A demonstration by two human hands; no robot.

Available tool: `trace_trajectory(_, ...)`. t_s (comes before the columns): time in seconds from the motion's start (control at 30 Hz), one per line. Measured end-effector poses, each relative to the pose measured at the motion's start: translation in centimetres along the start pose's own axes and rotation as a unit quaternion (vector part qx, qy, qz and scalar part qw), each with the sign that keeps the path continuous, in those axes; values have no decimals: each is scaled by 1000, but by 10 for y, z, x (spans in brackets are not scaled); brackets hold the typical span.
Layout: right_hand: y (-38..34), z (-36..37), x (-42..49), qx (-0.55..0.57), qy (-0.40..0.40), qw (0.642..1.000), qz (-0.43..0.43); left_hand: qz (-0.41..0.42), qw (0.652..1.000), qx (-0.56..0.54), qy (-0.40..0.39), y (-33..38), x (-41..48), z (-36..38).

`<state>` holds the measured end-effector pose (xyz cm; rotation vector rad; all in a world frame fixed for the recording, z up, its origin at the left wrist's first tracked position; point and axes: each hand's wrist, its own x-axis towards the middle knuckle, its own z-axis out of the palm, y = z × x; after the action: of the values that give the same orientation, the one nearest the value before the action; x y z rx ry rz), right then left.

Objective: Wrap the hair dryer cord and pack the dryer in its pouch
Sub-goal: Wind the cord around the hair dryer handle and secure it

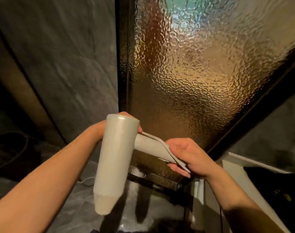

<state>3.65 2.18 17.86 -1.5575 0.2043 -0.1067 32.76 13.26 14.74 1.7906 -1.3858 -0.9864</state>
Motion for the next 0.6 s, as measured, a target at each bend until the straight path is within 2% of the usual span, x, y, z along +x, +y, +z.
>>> trace_trajectory(0.13,13,19,22,70,112,991,-17,-56,993,-36,97,-64,-32,53)
trace_trajectory(0.23,21,25,37,65,220,973,7,-64,982,-96,151,-51,-63,84)
trace_trajectory(0.3,31,30,50,3,288,957,34,-63,984,-49,157,-46,-75,94)
trace_trajectory(0.4,53,39,73,-126,355,922,92,-40,986,84,136,-38,-88,99)
trace_trajectory(0.5,81,46,90,-274,346,885,146,-45,974,178,129,-21,-92,72)
trace_trajectory(0.6,100,53,98,-400,250,864,176,-39,953,284,98,4,-94,35)
